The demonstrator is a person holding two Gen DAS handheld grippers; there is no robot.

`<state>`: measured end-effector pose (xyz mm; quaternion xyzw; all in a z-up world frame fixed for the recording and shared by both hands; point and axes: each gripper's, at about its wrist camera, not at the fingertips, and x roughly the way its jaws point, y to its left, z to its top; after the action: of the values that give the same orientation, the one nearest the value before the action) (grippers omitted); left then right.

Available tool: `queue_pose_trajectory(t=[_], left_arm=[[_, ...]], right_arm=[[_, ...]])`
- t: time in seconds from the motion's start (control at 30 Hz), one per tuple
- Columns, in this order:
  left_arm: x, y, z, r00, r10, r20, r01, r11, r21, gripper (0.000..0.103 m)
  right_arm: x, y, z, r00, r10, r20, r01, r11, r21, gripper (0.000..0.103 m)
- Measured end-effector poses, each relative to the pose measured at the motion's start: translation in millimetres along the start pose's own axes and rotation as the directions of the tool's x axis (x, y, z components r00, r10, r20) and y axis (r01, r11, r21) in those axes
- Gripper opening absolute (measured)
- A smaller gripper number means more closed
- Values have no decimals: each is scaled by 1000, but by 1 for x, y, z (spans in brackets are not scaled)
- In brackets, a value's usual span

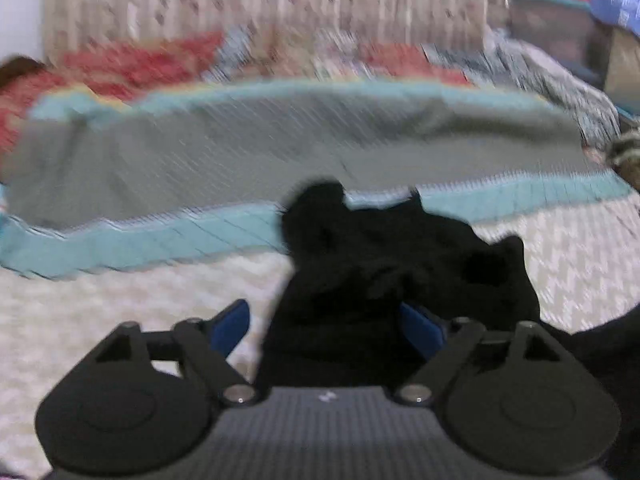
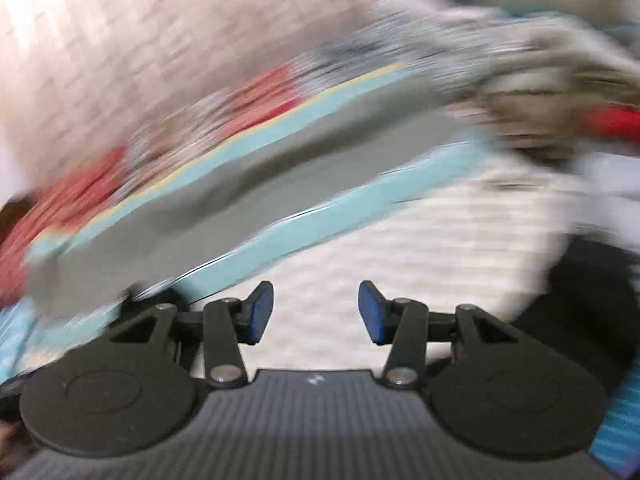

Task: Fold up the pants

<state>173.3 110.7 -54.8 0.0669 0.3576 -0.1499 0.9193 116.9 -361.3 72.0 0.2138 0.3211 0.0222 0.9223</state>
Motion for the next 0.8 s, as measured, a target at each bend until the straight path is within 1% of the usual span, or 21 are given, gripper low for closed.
queue_pose_trajectory(t=[0.03,0.07,0.1,0.13,0.17,0.2,0.23,0.3,0.37,0.4,0.43,0.5,0.53,0.57,0.6,0.63,0.7,0.77,0.8], left_arm=[[10,0,-2,1000,-6,-27,6,1000,-9,24],[14,4,-4,999,-18,-49,15,999,-52,14],[10,12,-9,998,-40,-42,34,992,-121,14],[-2,21,-14,998,-69,-11,65,979,-196,14],[-20,27,-21,995,-90,37,96,965,-245,13],[-40,30,-29,992,-90,86,110,957,-267,14],[-59,30,-39,989,-78,127,110,956,-271,14],[-88,34,-53,985,-41,169,90,952,-291,14],[-107,40,-69,982,-5,188,70,938,-341,14],[-114,44,-78,983,13,185,58,927,-371,14],[-117,48,-84,984,30,177,43,918,-395,14],[-120,59,-95,986,51,160,24,900,-435,14],[-120,65,-97,986,56,155,21,892,-451,14],[-121,71,-99,986,61,155,18,884,-467,14],[-122,77,-98,985,68,156,16,875,-483,14],[-123,84,-94,985,75,157,14,866,-501,14],[-126,98,-87,981,89,173,20,840,-542,14],[-127,110,-79,975,103,197,26,826,-563,14],[-127,115,-73,972,110,207,29,821,-570,14]], right_arm=[[23,23,8,998,45,-44,-47,998,-41,53],[46,46,15,993,89,-84,-95,992,-79,54],[70,69,21,985,126,-121,-140,984,-114,59],[98,94,27,973,160,-164,-184,972,-144,65],[121,115,31,962,185,-202,-220,961,-170,66],[147,136,34,951,202,-236,-250,947,-200,67],[175,160,34,941,206,-268,-273,931,-243,69],[223,203,28,930,184,-318,-289,901,-324,69],[270,240,18,922,149,-358,-297,866,-404,69],[290,251,13,918,125,-375,-294,850,-437,70],[307,264,8,911,94,-402,-292,836,-464,72],[337,276,-6,895,28,-446,-274,823,-498,72],[348,277,-16,889,-14,-457,-254,816,-519,64],[354,277,-24,885,-47,-464,-241,806,-541,51],[351,274,-28,888,-50,-458,-238,801,-549,14],[342,269,-26,901,-33,-432,-232,806,-545,12],[315,253,-6,929,38,-368,-228,842,-490,11],[274,220,30,965,92,-247,-188,898,-397,11],[253,201,47,976,112,-185,-173,920,-353,11]])
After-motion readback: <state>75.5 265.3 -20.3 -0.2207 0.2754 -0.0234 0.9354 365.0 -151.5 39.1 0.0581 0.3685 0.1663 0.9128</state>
